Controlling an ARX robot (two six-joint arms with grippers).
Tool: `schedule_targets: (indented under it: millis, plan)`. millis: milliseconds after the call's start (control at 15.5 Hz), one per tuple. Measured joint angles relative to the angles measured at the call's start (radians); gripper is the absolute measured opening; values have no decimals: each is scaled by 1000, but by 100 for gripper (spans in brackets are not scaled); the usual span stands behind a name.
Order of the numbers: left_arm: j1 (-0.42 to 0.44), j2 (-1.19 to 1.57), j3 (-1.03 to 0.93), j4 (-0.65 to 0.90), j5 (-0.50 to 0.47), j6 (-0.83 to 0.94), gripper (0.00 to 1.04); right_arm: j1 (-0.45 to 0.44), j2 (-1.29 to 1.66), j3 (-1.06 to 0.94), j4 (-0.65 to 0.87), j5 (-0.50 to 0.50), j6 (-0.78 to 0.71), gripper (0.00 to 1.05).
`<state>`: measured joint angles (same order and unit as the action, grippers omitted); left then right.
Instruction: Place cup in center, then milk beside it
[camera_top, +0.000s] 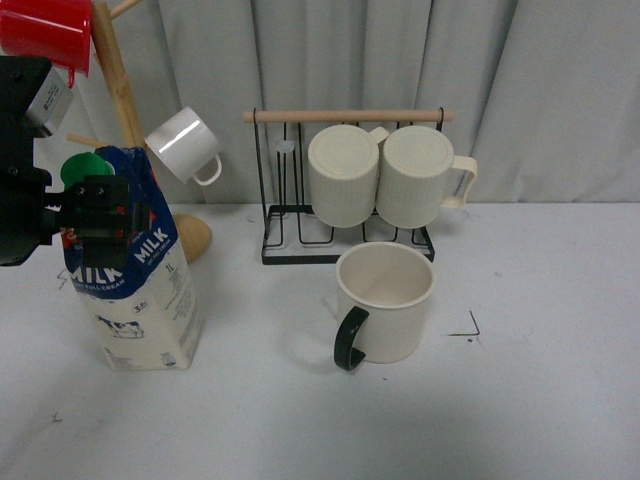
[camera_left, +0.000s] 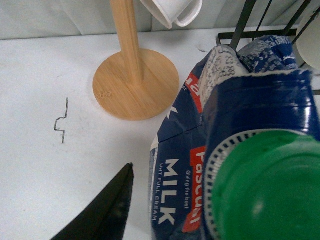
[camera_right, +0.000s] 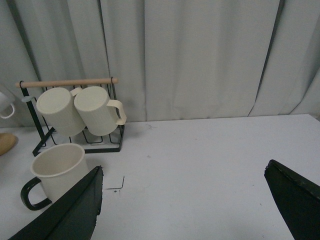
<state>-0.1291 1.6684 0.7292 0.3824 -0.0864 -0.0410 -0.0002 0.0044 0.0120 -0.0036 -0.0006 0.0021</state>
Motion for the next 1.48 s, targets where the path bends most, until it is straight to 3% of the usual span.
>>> schedule_targets:
  millis: [323,710,1032,1484]
  plan:
    - [-54,0,7,-27,-47,-15,11,0,0,0,0,0,0,98]
    - [-184,-2,58,27,-151,-37,7,0,0,0,0,0,0,98]
    - [-270,57,120,60,-160,-68,7,0,0,0,0,0,0,98]
    - [-319,94,119,66,-169,-90,7,0,0,0,0,0,0,98]
